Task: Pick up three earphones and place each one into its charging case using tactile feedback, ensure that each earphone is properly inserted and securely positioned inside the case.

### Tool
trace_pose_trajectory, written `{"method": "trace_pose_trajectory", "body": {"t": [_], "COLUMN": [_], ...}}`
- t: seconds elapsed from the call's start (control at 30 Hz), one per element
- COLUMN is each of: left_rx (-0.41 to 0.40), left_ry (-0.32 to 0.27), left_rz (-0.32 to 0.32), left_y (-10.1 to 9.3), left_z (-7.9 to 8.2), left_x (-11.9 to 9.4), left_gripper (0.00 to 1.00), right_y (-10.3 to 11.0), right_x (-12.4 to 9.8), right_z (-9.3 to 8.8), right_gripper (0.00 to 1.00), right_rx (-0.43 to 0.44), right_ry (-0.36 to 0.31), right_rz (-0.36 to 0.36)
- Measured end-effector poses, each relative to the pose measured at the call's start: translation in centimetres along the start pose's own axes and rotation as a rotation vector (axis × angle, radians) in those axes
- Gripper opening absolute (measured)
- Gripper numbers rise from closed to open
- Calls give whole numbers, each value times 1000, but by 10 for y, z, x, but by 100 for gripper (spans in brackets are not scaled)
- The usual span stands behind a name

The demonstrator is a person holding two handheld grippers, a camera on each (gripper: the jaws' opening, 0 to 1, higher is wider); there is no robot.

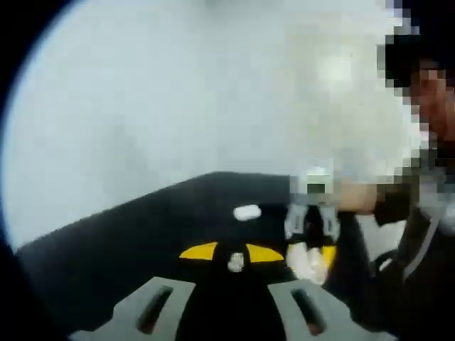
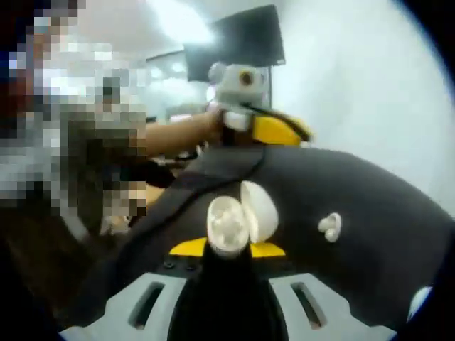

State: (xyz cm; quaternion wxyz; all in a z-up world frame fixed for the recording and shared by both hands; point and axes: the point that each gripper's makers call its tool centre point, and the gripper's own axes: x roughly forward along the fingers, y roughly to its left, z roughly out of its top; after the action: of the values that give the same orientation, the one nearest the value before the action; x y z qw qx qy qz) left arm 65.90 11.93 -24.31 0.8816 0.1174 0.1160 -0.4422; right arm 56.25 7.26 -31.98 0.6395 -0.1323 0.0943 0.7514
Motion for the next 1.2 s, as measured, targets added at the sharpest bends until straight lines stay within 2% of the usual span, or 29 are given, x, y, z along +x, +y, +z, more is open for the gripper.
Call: {"method": "trace_pose_trajectory", "body": {"t": [0.07,0.1,0.17,0.23,0.4,0.57,0.63,0.67,0.77,0.87,1.0,1.07,1.1,1.2], "left_rx": [-13,-8,12,26,-8,-42,-63,-103,-89,-82,-101,-42,-35,-41], "left_ry": [45,88,165,222,200,198,186,183,203,208,212,224,226,220], "left_rz": [-87,-117,-147,-143,-191,-145,-155,-164,-157,-90,98,212,257,307], "left_y": [-8,-10,-10,-7,-13,-5,-7,-9,-11,-2,24,35,34,19], "left_z": [-4,-11,-25,-36,-39,-45,-44,-44,-45,-41,-39,-48,-55,-69], "left_x": [20,28,42,49,56,63,62,61,54,39,8,-8,-15,-31], "left_gripper": [13,13,13,12,19,8,3,3,3,3,3,3,3,3], "right_y": [-1,-1,-2,-2,-2,-2,-2,-2,-1,-1,0,-1,-1,-1], "right_x": [0,0,1,1,1,1,1,0,-1,-2,-2,-2,-2,-2], "right_z": [0,0,0,0,0,-1,-1,-1,-2,-3,-3,-4,-4,-4], "right_gripper": [22,22,21,21,21,21,21,21,21,21,21,21,21,21], "right_rx": [-6,-6,0,-1,2,4,4,2,0,2,1,2,2,3], "right_ry": [-1,-1,-2,-2,-1,-3,-4,-4,-5,-7,-8,-7,-7,-7], "right_rz": [-4,-5,-3,-2,4,8,8,8,9,10,9,10,10,10]}}
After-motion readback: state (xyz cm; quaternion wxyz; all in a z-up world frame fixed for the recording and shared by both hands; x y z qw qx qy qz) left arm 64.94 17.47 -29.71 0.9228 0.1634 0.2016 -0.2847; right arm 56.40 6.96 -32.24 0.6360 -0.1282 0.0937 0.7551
